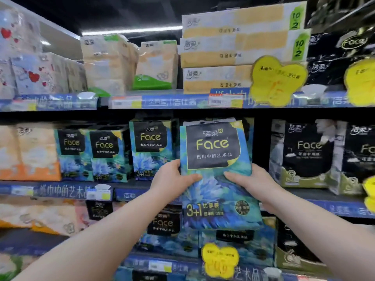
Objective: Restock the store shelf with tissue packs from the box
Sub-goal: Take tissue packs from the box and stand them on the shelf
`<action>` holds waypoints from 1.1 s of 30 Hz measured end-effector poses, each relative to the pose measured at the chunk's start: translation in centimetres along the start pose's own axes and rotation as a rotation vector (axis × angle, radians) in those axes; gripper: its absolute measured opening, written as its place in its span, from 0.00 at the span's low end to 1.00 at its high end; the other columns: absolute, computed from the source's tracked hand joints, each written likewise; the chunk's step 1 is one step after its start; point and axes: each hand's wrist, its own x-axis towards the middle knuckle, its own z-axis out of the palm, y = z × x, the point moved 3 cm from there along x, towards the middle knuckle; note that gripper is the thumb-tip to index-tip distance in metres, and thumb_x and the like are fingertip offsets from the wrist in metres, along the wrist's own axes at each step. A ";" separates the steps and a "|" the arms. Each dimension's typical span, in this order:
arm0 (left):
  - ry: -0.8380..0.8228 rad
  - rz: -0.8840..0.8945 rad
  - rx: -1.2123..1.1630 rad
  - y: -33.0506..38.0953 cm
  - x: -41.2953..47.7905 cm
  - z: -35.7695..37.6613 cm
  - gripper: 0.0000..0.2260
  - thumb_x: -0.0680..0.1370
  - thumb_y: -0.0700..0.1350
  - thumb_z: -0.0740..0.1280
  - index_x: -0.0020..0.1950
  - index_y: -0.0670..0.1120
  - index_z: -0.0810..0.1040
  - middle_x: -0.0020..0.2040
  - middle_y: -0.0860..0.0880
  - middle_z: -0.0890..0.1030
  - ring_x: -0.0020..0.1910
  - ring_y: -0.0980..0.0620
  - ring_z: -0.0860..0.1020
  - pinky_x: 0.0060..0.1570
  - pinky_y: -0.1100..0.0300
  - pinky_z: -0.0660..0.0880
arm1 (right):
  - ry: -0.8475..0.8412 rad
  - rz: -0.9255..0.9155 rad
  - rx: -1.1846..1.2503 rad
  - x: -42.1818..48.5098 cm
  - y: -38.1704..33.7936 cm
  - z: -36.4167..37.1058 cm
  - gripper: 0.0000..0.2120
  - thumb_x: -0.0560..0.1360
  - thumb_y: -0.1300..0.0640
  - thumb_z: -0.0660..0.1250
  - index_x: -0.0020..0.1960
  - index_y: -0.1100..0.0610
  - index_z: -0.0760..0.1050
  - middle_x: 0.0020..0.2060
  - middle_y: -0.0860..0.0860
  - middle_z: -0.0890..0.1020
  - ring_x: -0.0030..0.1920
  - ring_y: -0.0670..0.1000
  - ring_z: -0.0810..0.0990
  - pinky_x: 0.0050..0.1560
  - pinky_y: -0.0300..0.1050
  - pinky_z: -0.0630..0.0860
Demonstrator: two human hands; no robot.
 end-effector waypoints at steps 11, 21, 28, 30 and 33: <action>0.146 0.040 0.073 0.3 8.8 2.0 0.20 0.70 0.57 0.72 0.59 0.53 0.75 0.51 0.54 0.82 0.50 0.50 0.80 0.52 0.49 0.78 | -0.024 -0.115 0.015 10.2 -0.6 -1.1 0.19 0.70 0.57 0.74 0.59 0.59 0.74 0.46 0.52 0.83 0.39 0.48 0.81 0.30 0.37 0.75; 0.221 0.098 0.099 -2.0 12.9 2.0 0.26 0.71 0.55 0.71 0.67 0.54 0.70 0.53 0.56 0.82 0.49 0.54 0.80 0.50 0.51 0.78 | 0.056 -0.230 0.005 15.6 2.1 1.5 0.29 0.69 0.53 0.75 0.67 0.52 0.68 0.52 0.45 0.81 0.52 0.48 0.80 0.54 0.46 0.76; 0.380 0.260 0.345 -2.7 14.1 -1.4 0.31 0.72 0.61 0.68 0.70 0.50 0.66 0.55 0.53 0.74 0.55 0.50 0.76 0.48 0.55 0.73 | 0.132 -0.237 -0.019 15.5 4.2 4.3 0.37 0.71 0.56 0.73 0.74 0.48 0.58 0.59 0.41 0.75 0.63 0.47 0.74 0.62 0.44 0.71; 0.523 0.390 0.456 -2.5 15.0 -3.8 0.30 0.72 0.61 0.68 0.67 0.45 0.70 0.55 0.47 0.76 0.54 0.44 0.76 0.50 0.51 0.73 | 0.144 -0.231 -0.034 15.5 4.6 5.0 0.37 0.73 0.57 0.71 0.75 0.47 0.55 0.53 0.34 0.71 0.56 0.41 0.73 0.58 0.39 0.67; 0.540 0.407 0.708 -2.4 17.4 -6.0 0.33 0.71 0.65 0.65 0.67 0.44 0.71 0.59 0.41 0.75 0.60 0.39 0.71 0.57 0.47 0.68 | 0.146 -0.187 -0.039 16.3 5.6 6.1 0.39 0.73 0.56 0.71 0.76 0.47 0.53 0.61 0.40 0.72 0.59 0.43 0.73 0.59 0.39 0.68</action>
